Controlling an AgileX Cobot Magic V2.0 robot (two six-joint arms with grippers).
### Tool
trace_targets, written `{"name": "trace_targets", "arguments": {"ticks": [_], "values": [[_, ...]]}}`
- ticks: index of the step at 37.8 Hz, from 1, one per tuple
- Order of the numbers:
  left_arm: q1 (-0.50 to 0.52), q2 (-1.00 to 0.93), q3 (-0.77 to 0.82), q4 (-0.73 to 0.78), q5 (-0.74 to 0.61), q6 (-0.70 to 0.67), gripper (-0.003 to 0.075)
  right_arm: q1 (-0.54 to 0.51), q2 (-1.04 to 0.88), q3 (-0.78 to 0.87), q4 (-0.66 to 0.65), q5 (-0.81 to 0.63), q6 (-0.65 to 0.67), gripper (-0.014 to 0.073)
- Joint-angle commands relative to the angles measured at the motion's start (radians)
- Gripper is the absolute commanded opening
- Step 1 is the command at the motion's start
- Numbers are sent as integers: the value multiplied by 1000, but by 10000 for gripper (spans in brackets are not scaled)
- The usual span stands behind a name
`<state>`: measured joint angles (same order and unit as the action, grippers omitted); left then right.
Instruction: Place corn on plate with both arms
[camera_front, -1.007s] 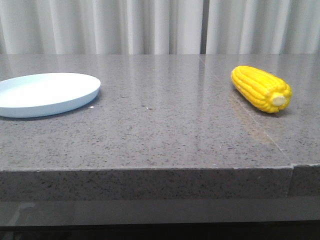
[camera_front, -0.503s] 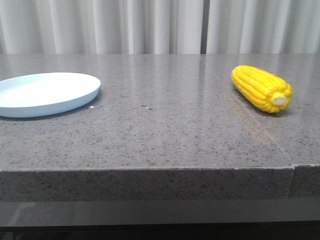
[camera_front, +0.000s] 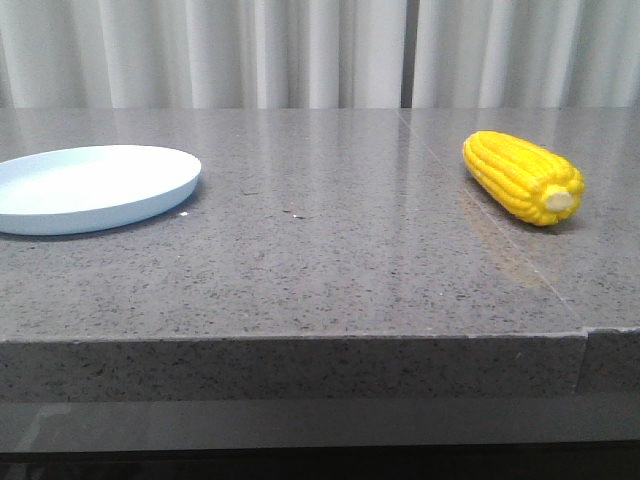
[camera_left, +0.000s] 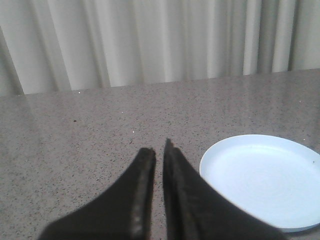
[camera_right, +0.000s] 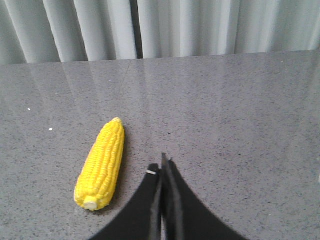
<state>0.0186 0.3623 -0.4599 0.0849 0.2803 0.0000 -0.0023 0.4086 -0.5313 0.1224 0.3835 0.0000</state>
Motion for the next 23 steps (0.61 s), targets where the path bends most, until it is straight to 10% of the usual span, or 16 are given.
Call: {"name": "trace_targets", "arguments": {"ticks": [1, 5, 8, 23], "values": [[2, 13, -34, -3, -73, 0, 337, -8, 13, -34, -26, -88, -11, 182], [2, 13, -34, -3, -73, 0, 631, -8, 13, -34, -26, -80, -11, 514], [2, 13, -34, -3, -73, 0, 683, -8, 13, -34, -26, -80, -11, 666], [-20, 181, -85, -74, -74, 0, 667, -8, 13, -34, -26, -80, -11, 643]]}}
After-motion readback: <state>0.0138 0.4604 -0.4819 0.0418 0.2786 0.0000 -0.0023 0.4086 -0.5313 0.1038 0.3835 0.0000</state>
